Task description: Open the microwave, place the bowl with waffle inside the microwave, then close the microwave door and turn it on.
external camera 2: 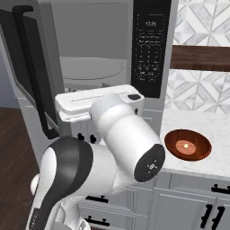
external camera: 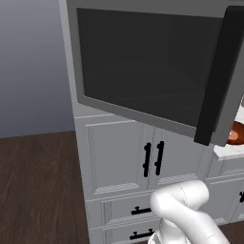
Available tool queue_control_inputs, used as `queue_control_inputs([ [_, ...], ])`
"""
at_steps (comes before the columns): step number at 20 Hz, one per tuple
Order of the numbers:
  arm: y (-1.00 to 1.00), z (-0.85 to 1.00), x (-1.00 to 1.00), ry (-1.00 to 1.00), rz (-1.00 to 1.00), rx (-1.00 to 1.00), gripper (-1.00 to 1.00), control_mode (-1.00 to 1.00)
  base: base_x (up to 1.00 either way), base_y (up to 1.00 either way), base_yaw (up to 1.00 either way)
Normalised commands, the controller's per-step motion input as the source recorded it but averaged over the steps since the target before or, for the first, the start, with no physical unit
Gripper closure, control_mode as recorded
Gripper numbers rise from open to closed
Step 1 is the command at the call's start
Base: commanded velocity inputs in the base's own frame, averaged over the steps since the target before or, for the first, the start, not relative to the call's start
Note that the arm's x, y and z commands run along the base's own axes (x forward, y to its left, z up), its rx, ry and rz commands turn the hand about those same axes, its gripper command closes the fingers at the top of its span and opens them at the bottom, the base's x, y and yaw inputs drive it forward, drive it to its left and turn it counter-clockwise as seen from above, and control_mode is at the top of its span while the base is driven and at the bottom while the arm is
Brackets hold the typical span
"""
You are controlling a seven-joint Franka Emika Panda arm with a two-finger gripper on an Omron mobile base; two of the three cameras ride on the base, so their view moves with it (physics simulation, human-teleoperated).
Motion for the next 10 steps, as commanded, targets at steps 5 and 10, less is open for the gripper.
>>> queue_control_inputs([
  [5, 0.07, -0.3, 0.57, 0.0, 0.5, 0.01, -1.0, -1.0, 0.0, 0.0, 0.0],
  [10, 0.23, -0.18, 0.27, -0.03, 0.33, 0.0, -1.0, -1.0, 0.0, 0.0, 0.0],
])
